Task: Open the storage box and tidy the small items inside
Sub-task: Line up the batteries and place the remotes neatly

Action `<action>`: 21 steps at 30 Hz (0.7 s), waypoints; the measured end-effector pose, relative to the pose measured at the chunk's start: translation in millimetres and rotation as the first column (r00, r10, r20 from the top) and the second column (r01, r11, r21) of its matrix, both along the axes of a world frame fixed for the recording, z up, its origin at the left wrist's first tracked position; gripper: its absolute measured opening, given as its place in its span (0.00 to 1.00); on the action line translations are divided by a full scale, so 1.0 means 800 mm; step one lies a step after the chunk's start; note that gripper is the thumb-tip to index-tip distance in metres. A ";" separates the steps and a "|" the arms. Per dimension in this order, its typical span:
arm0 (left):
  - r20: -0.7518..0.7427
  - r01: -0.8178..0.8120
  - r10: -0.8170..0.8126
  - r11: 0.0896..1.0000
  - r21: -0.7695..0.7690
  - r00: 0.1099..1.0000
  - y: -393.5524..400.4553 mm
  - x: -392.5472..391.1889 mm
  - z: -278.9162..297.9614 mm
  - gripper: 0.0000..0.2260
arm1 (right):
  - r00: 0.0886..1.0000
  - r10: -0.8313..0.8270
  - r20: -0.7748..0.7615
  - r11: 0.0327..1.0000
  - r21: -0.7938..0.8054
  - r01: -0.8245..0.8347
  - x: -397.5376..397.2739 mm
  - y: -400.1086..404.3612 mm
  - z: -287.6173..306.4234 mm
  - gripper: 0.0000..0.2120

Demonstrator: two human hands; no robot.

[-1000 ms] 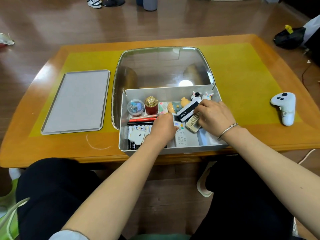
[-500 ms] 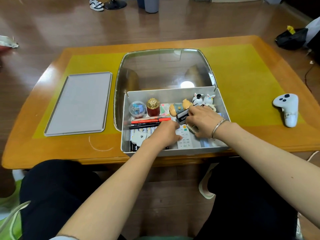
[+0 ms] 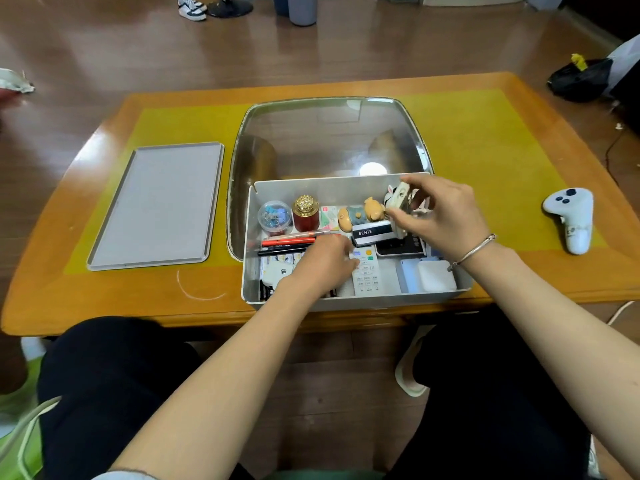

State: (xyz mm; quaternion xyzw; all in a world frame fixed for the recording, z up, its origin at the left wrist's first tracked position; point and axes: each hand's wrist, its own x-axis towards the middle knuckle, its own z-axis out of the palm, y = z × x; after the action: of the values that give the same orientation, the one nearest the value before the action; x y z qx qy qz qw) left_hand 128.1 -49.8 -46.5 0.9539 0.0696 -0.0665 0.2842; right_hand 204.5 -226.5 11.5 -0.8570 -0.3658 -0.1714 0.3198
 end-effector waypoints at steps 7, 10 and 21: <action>0.275 0.098 -0.033 0.969 -0.225 0.961 -0.006 -0.002 0.034 0.25 | 0.902 0.147 -0.407 0.966 0.257 -0.042 -0.010 0.024 0.004 0.12; 0.263 0.080 -0.015 0.968 -0.239 0.965 0.003 -0.003 0.034 0.20 | 0.827 0.224 -0.517 0.950 0.305 -0.067 -0.011 0.031 -0.002 0.12; 0.168 -0.265 0.351 0.882 -0.389 0.921 0.055 -0.023 0.035 0.11 | 0.976 -0.112 -0.186 0.708 -0.704 -0.053 0.032 0.026 -0.049 0.18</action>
State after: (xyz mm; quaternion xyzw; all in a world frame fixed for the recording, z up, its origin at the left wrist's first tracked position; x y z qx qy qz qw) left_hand 109.5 -5.6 -18.3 0.8634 0.1740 0.0806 0.4667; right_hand 230.4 -205.4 -27.9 -0.9330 -0.3529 0.0699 0.0032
